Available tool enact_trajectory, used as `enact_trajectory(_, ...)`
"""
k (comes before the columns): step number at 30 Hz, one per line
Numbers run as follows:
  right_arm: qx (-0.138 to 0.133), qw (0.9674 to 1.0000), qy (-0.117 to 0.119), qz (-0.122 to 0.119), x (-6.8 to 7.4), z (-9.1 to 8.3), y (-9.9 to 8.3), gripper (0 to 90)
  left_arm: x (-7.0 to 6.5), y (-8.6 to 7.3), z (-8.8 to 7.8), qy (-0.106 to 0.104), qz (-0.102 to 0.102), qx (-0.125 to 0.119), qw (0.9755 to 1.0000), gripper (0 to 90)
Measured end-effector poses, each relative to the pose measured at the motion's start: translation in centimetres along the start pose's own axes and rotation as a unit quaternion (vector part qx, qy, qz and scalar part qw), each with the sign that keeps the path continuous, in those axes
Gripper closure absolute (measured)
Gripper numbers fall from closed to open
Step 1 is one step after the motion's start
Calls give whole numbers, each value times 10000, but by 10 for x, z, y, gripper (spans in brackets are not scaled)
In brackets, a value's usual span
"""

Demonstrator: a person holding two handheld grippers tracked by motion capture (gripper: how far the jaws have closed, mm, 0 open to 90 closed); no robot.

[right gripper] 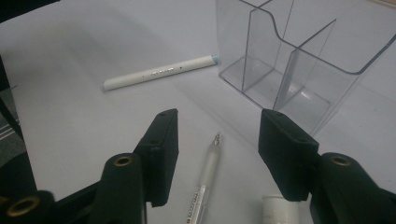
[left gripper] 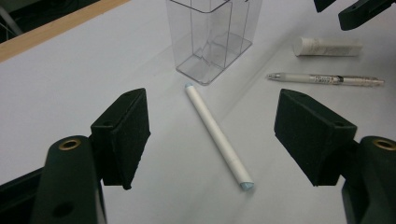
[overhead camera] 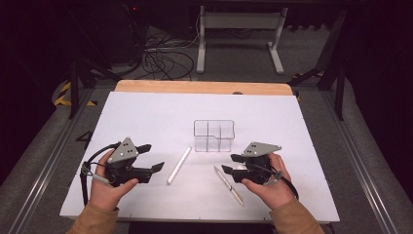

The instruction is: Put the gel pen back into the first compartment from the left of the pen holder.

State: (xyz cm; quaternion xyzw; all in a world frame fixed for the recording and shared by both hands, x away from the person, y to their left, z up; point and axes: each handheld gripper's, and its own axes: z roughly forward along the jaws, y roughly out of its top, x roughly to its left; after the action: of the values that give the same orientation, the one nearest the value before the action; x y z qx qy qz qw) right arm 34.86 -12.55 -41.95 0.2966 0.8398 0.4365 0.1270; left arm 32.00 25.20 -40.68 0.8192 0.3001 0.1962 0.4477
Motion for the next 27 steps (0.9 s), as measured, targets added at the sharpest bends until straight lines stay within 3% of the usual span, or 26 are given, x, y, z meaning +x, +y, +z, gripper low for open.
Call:
enact_trajectory(8, 298, 9991, 10, 291, 2, 6, 4, 545, 0, -1, 0, 8, -7, 27, 10000, 274)
enact_trajectory(13, 586, 9963, -72, 629, 5, 13, 5, 609, 0, -1, 0, 20, -17, 20, 10000, 274)
enact_trajectory(27, 1467, 9859, -353, 719, 15, 32, 6, 617, 1, -1, -2, 18, -4, 13, 10000, 274)
